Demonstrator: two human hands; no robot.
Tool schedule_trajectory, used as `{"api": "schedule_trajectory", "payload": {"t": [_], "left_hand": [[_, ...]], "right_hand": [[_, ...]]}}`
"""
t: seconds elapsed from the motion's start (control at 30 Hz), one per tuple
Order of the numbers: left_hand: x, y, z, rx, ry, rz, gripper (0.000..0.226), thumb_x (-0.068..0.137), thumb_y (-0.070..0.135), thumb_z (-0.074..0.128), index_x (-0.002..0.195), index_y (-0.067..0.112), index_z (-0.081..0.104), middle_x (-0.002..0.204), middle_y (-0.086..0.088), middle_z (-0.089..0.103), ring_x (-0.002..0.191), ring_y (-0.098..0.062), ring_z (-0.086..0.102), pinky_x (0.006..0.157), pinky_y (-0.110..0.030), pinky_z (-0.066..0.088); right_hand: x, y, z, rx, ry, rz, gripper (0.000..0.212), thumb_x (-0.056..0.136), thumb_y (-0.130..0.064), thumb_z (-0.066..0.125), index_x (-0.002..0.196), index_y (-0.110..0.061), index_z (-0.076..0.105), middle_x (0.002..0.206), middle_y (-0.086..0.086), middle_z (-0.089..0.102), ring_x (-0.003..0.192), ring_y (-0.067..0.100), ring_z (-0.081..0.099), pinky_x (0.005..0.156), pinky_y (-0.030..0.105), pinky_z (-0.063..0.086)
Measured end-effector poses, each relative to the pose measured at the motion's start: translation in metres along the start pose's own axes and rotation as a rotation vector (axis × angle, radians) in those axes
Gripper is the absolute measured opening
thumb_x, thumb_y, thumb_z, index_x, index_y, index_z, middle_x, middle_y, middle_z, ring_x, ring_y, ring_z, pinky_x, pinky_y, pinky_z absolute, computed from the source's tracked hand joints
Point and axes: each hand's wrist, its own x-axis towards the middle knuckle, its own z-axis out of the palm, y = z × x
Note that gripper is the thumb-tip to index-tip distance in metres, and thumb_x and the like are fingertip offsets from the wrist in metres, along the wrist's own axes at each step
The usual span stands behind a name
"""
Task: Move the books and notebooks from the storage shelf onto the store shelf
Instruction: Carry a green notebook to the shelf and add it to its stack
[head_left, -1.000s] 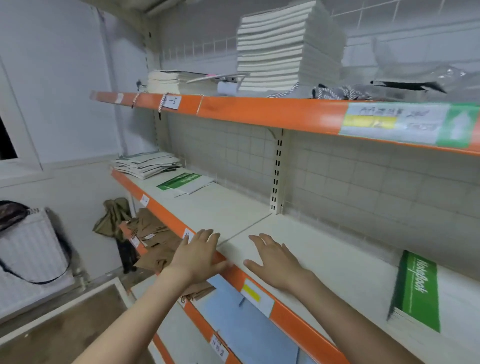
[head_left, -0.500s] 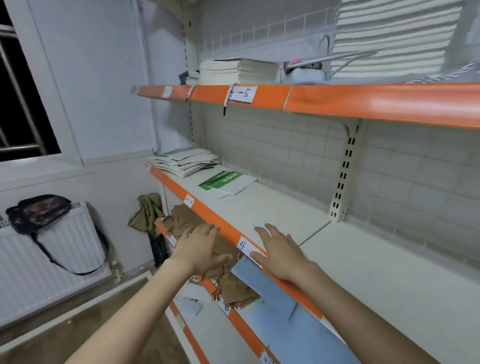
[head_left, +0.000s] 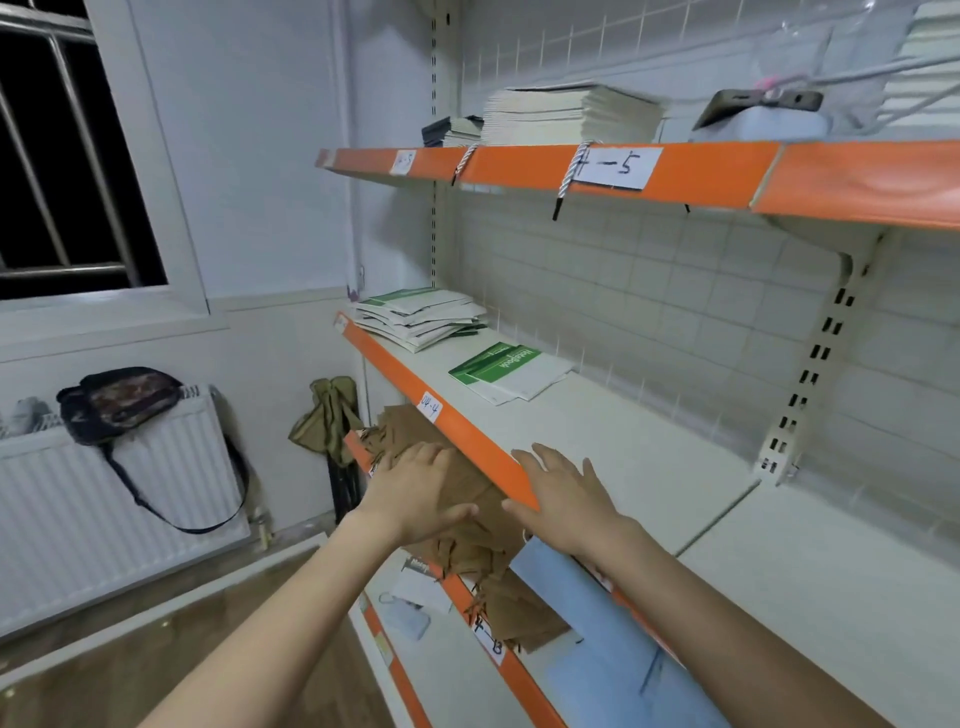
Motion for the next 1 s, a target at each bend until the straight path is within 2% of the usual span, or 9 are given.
{"api": "schedule_trajectory", "payload": {"t": [0.23,0.5,0.8,0.9,1.0], "left_hand": [[0.077,-0.047,-0.007,0.009,0.005,0.029,0.081,0.086,0.066,0.043,0.149,0.020,0.021,0.155,-0.002,0.022,0.144,-0.020,0.018,0.116,-0.049,0.017],[0.162,-0.073,-0.012,-0.008,-0.006,0.103,0.079,0.087,0.064,0.044,0.148,0.020,0.022,0.155,-0.003,0.022,0.144,-0.020,0.019,0.116,-0.051,0.017],[0.237,-0.060,0.005,-0.058,-0.044,0.199,0.078,0.085,0.066,0.045,0.146,0.020,0.026,0.155,-0.001,0.021,0.144,-0.019,0.018,0.117,-0.046,0.014],[0.259,-0.056,0.012,-0.071,-0.047,0.248,0.080,0.084,0.067,0.045,0.145,0.020,0.026,0.154,-0.001,0.024,0.143,-0.018,0.019,0.115,-0.042,0.017],[0.284,-0.056,0.017,-0.061,-0.044,0.291,0.078,0.085,0.068,0.041,0.146,0.021,0.025,0.154,-0.001,0.024,0.143,-0.018,0.019,0.115,-0.044,0.020]], "right_hand": [[0.081,0.001,0.000,-0.041,0.017,0.042,0.067,0.096,-0.054,0.035,0.152,-0.026,0.010,0.159,0.001,0.010,0.146,0.029,0.010,0.115,0.054,0.008],[0.152,0.018,-0.008,-0.052,0.031,0.148,0.066,0.096,-0.053,0.035,0.151,-0.027,0.011,0.159,0.000,0.011,0.144,0.030,0.015,0.114,0.053,0.012],[0.175,0.056,-0.007,-0.042,0.024,0.318,0.064,0.096,-0.050,0.038,0.151,-0.025,0.014,0.155,0.004,0.019,0.140,0.028,0.026,0.113,0.051,0.020],[0.181,0.065,-0.005,-0.033,-0.004,0.379,0.065,0.096,-0.051,0.037,0.151,-0.026,0.012,0.157,0.003,0.015,0.140,0.027,0.025,0.113,0.052,0.018],[0.191,0.070,-0.006,-0.026,-0.001,0.436,0.065,0.096,-0.051,0.037,0.151,-0.026,0.012,0.157,0.002,0.013,0.140,0.027,0.025,0.114,0.052,0.017]]}}
